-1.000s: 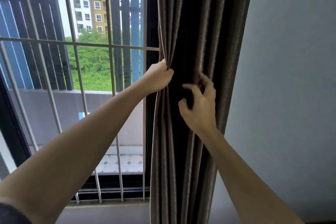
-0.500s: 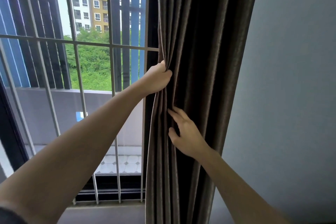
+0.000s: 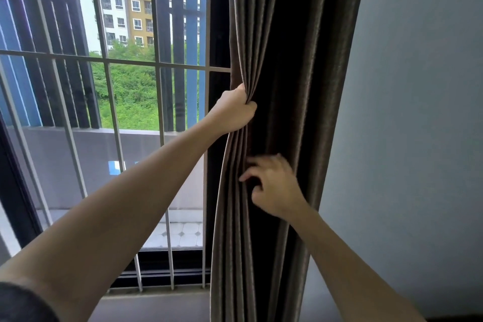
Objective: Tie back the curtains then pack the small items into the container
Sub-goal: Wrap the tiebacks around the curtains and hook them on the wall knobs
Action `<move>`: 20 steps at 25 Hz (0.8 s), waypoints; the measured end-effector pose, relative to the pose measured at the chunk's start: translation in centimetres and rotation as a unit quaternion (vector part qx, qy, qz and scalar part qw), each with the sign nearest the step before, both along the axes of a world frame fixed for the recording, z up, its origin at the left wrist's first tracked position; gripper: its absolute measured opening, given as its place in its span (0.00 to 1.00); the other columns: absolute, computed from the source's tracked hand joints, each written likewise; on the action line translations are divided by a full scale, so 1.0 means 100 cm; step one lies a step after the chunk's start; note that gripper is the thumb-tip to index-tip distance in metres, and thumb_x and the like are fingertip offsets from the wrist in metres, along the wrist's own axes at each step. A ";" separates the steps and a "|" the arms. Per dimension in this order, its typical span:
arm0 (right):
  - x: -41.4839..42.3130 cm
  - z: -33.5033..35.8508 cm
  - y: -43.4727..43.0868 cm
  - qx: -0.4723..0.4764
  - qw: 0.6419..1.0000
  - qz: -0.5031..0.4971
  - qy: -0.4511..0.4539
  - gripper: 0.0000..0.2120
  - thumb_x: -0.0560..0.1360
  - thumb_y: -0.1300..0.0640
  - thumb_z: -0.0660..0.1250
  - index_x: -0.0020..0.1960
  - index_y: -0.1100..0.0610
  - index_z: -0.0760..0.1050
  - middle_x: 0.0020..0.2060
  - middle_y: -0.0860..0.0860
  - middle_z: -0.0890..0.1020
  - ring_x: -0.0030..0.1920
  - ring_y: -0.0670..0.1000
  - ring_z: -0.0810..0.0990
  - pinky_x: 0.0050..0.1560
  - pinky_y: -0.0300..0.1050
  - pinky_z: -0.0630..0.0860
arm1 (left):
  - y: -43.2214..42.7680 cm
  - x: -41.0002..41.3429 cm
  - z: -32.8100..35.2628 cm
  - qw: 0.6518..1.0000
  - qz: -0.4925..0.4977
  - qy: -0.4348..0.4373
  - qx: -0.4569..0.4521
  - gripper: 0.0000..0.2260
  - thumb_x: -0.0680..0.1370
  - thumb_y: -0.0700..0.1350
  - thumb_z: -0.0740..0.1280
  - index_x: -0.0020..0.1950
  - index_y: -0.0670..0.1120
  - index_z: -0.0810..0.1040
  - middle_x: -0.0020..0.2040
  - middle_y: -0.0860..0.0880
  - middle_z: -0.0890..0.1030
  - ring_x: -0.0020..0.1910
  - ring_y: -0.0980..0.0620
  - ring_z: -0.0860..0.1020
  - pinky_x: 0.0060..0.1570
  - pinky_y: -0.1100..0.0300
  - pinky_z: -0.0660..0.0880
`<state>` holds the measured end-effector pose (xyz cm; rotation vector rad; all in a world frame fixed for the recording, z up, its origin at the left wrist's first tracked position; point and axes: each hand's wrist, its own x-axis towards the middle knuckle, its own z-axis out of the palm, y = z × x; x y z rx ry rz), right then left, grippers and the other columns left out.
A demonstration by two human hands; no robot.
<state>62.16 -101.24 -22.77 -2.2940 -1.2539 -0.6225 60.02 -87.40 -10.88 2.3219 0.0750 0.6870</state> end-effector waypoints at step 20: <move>0.005 -0.032 0.015 0.235 0.962 -0.008 0.136 0.14 0.77 0.61 0.65 0.61 0.62 0.75 0.47 0.55 0.84 0.44 0.49 0.83 0.46 0.25 0.73 | 0.002 0.002 -0.007 0.999 -0.030 0.000 -0.036 0.19 0.78 0.40 0.53 0.70 0.43 0.65 0.58 0.45 0.76 0.46 0.56 0.75 0.39 0.66 0.69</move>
